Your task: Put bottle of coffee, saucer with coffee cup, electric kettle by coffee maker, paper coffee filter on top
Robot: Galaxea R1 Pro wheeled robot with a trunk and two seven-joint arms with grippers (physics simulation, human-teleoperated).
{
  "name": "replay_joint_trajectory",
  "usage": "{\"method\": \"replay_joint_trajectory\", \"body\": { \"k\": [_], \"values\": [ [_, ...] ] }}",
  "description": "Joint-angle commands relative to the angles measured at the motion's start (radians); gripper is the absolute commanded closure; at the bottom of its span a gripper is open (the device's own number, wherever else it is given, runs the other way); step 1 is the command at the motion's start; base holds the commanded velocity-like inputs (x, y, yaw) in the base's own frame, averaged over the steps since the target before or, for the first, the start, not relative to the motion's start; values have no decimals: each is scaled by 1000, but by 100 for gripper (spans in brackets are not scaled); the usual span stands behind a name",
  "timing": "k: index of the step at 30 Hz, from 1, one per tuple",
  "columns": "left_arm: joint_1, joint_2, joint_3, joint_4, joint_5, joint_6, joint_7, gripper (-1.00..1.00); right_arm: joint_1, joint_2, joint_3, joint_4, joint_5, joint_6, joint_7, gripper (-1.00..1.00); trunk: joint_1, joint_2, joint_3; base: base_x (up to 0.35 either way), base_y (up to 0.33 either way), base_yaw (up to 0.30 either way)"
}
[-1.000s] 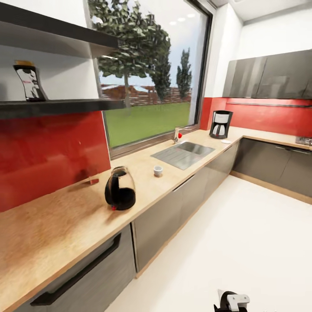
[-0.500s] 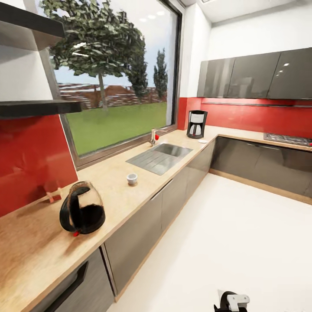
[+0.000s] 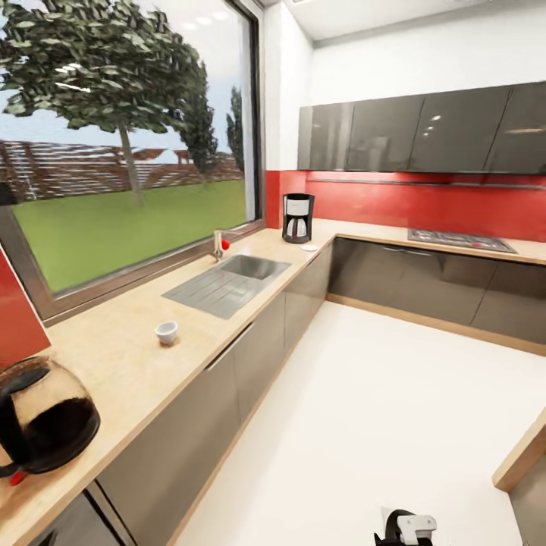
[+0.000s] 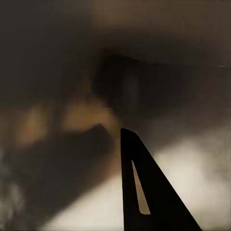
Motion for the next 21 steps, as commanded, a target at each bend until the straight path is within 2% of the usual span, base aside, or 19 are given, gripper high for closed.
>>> {"method": "replay_joint_trajectory", "body": {
  "k": [1, 13, 21],
  "values": [
    [-1, 0, 9, 0, -9, -3, -4, -100, -1, 0, -5, 1, 7, -3, -2, 100, 1, -2, -2, 237, -245, -300],
    [-1, 1, 9, 0, -8, -2, -4, -100, -1, 0, -5, 2, 8, -3, -2, 100, 1, -2, -2, 241, -243, -300],
    [0, 1, 9, 0, -8, -2, -4, -100, -1, 0, -5, 2, 8, -3, -2, 100, 1, -2, -2, 305, -152, -300]
  ]
}}
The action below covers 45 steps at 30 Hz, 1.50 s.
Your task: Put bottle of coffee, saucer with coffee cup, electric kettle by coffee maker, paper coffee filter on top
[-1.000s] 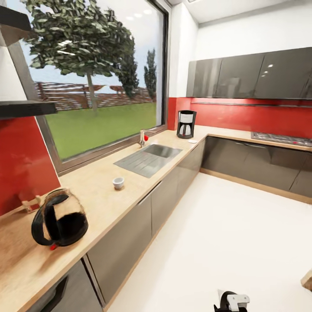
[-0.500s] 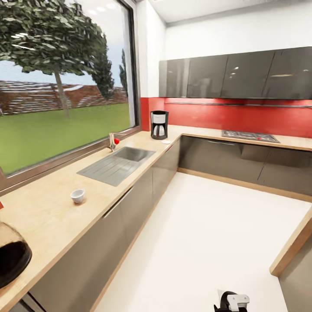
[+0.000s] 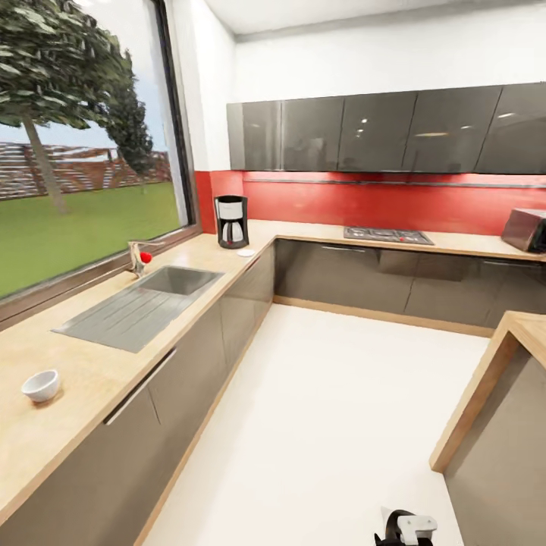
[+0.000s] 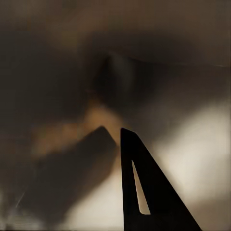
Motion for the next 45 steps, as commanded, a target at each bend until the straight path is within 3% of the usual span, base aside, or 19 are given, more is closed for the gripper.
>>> {"method": "replay_joint_trajectory", "body": {
  "k": [1, 12, 45],
  "values": [
    [-1, 0, 9, 0, -9, -4, -4, -100, -1, 0, -5, 1, 7, -3, -1, 100, 1, -2, -2, 316, -128, -300],
    [-1, 0, 9, 0, -9, -3, -4, -100, -1, 1, -4, 0, 8, -3, -1, 100, 1, -2, -2, 324, -73, -259],
    [-1, 3, 10, 0, -9, -3, -3, -100, -1, 0, -3, 1, 8, -5, -3, 100, 1, -2, -2, 333, -41, -3]
  ]
}}
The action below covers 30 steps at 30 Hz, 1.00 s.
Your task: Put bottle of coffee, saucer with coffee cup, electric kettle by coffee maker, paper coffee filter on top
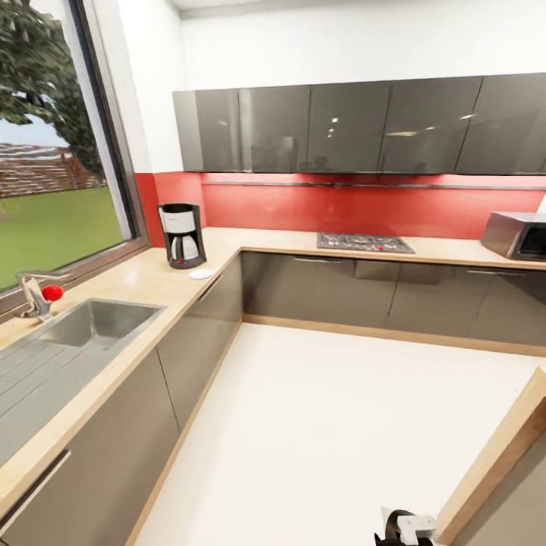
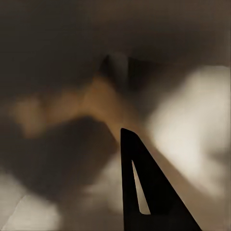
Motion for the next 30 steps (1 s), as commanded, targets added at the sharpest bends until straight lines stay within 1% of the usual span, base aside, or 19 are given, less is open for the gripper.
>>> {"method": "replay_joint_trajectory", "body": {
  "k": [1, 6, 13, 16, 30],
  "values": [
    [-1, 0, 9, 1, -9, -3, -4, -100, -1, 0, -4, 1, 7, -3, -2, 100, 1, -2, -2, 336, 0, 0],
    [-1, 0, 9, 1, -9, -4, -4, -100, -1, 0, -4, 3, 7, -3, -2, 100, 1, -2, -2, 336, 0, -11],
    [-1, 0, 9, 1, -9, -2, -5, -100, -1, 0, -4, 2, 7, -3, -2, 100, 1, -2, -2, 336, 0, -258],
    [-1, 0, 9, 1, -9, -2, -5, -100, -1, 0, -4, 2, 7, -3, -2, 100, 1, -2, -2, 336, 0, -158],
    [-1, 0, 9, 1, -9, -2, -5, -100, -1, -3, -4, 3, 9, -3, -2, 100, 1, -2, -2, 336, 0, -9]
  ]
}}
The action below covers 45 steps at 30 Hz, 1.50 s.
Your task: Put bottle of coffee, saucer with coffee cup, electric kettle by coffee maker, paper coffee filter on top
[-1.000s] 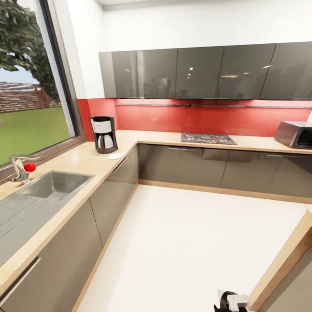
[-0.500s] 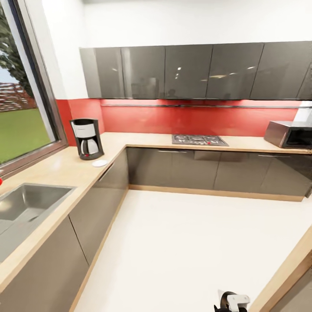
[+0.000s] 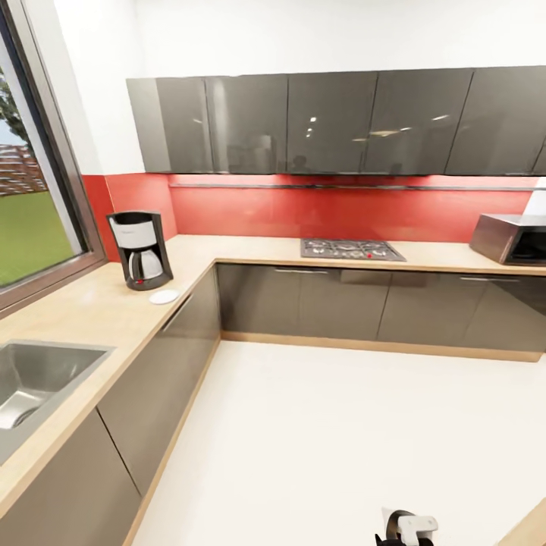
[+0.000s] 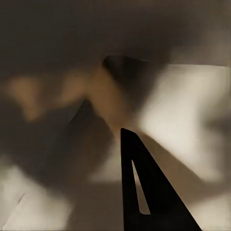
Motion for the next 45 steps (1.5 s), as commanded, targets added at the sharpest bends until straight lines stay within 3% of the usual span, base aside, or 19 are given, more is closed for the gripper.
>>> {"method": "replay_joint_trajectory", "body": {
  "k": [1, 13, 45],
  "values": [
    [-1, 0, 9, 1, -9, -4, -4, -100, -1, 0, -4, 1, 8, -3, -2, 100, 1, -2, -2, 336, 0, 0],
    [-1, -1, 9, 1, -9, -4, -4, -100, -1, 0, -4, 2, 8, -3, -2, 100, 1, -2, -2, 336, -19, 0],
    [-1, 0, 9, 1, -9, -5, -4, -100, -1, 2, -4, 4, 8, -3, -3, 100, 1, -2, -2, 318, -140, 24]
  ]
}}
